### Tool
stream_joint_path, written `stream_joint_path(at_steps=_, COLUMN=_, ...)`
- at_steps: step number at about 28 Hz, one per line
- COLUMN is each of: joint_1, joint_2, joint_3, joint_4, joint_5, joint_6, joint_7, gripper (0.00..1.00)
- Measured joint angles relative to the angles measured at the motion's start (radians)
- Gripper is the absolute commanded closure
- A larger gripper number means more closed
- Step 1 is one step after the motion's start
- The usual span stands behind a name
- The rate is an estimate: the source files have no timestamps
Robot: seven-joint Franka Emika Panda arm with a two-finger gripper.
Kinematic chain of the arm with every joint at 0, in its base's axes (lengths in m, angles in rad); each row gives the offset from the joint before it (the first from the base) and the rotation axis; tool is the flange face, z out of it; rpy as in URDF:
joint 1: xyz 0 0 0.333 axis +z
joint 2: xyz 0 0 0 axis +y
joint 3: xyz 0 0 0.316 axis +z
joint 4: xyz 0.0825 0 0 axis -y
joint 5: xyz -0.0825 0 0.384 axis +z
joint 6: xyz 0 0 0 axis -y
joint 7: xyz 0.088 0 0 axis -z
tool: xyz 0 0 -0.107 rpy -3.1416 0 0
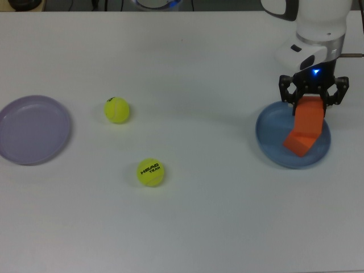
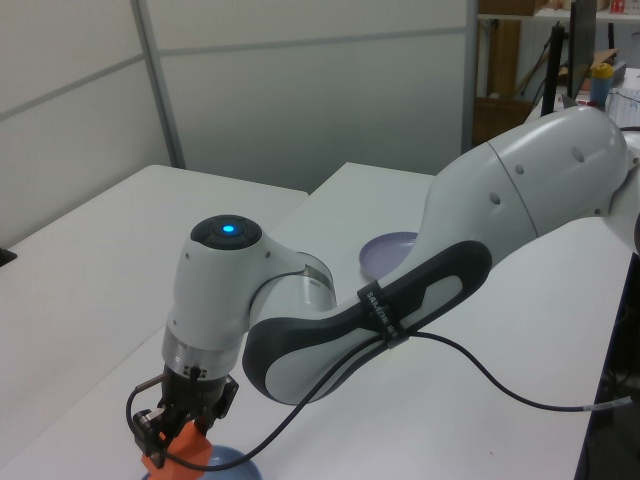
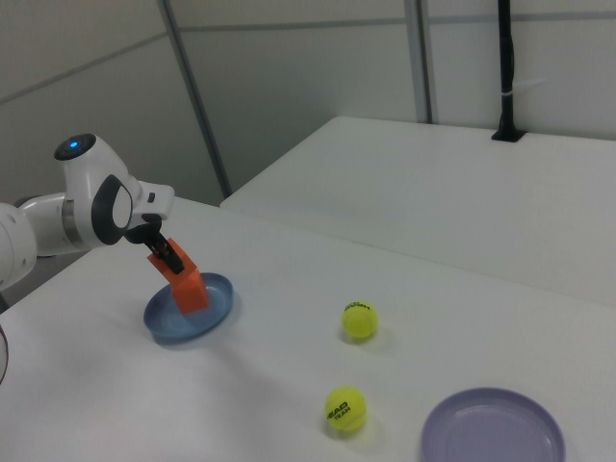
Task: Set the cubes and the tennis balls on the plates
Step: 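Carry the second cube to the blue plate and stack it on the first, then open the gripper and raise it away from the stacked cubes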
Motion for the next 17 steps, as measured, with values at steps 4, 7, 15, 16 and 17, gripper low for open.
stream_joint_path(at_steps=4, joint_1=0.0, joint_2=0.014, joint_3=0.0, joint_4=0.0, joint_5=0.0, joint_6=0.025, joint_7=0.0, gripper=1.0)
stream_joint_path(at_steps=7, joint_1=0.0, joint_2=0.024, joint_3=0.0, joint_4=0.001, joint_5=0.0, joint_6=0.032, joint_7=0.0, gripper=1.0)
stream_joint_path(at_steps=15, joint_1=0.0, joint_2=0.036, joint_3=0.0, joint_4=0.002, joint_5=0.0, joint_6=0.032, joint_7=0.0, gripper=0.0)
stream_joint_path(at_steps=16, joint_1=0.001, joint_2=0.037, joint_3=0.0, joint_4=0.002, joint_5=0.0, joint_6=0.032, joint_7=0.0, gripper=0.0)
stream_joint_path(at_steps=17, joint_1=0.002, joint_2=0.038, joint_3=0.0, joint_4=0.002, joint_5=0.0, joint_6=0.032, joint_7=0.0, gripper=0.0)
